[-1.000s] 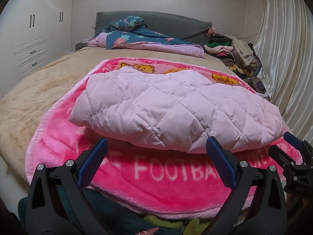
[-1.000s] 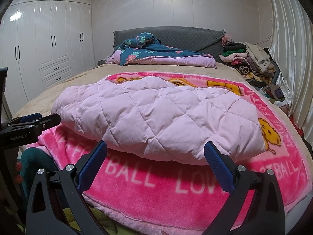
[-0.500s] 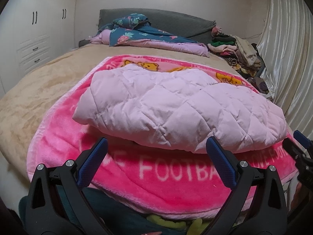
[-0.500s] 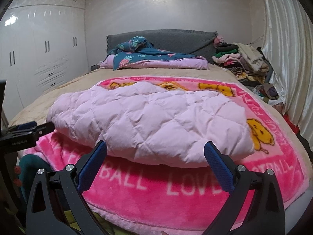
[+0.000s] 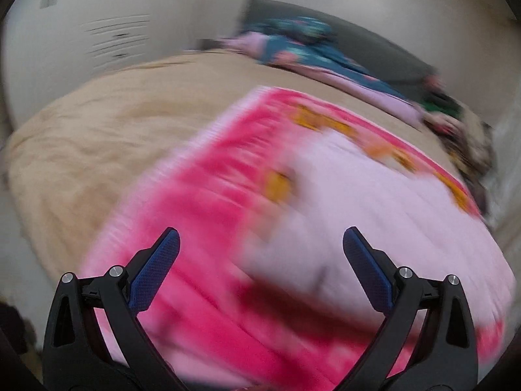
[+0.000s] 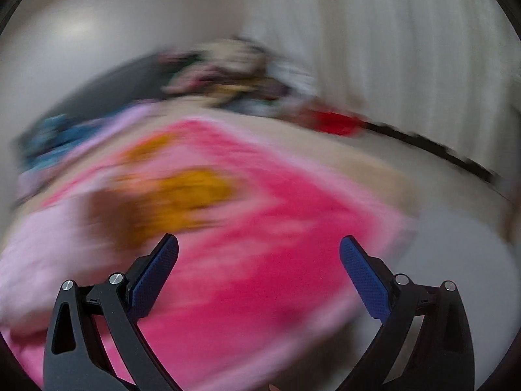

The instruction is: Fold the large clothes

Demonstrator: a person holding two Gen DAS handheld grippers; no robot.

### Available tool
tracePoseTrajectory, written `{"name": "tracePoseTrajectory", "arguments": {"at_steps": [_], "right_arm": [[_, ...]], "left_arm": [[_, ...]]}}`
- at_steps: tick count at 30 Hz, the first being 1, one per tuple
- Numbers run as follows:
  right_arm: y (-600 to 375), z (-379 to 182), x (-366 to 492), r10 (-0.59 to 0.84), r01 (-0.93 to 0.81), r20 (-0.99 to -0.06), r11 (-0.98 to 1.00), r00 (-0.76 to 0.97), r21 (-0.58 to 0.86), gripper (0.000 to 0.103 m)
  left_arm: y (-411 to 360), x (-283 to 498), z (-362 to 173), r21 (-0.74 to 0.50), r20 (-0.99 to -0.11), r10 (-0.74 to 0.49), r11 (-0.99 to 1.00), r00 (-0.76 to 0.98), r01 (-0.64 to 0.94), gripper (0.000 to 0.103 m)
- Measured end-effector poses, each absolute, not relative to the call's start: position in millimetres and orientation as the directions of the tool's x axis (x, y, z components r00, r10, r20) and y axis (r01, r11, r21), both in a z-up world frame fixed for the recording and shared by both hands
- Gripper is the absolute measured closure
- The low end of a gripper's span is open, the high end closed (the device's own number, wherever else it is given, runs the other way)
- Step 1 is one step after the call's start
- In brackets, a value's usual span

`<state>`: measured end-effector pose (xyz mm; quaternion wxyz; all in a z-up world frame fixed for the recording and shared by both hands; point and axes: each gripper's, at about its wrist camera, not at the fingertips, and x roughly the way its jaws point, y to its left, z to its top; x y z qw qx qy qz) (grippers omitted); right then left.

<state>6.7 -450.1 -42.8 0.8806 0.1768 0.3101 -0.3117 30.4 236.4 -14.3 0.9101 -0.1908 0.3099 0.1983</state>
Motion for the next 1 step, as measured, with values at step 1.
{"name": "tracePoseTrajectory", "arguments": {"at_steps": [1], "right_arm": [[-488.0,-61.0,-0.5,-0.466,0.732,-0.712,0.675,0.525,0.098,0.004]], "left_arm": [[254.5,36.6,-14.0,-0.217,-0.638,0.268,0.837,0.721,-0.503,0.009]]}}
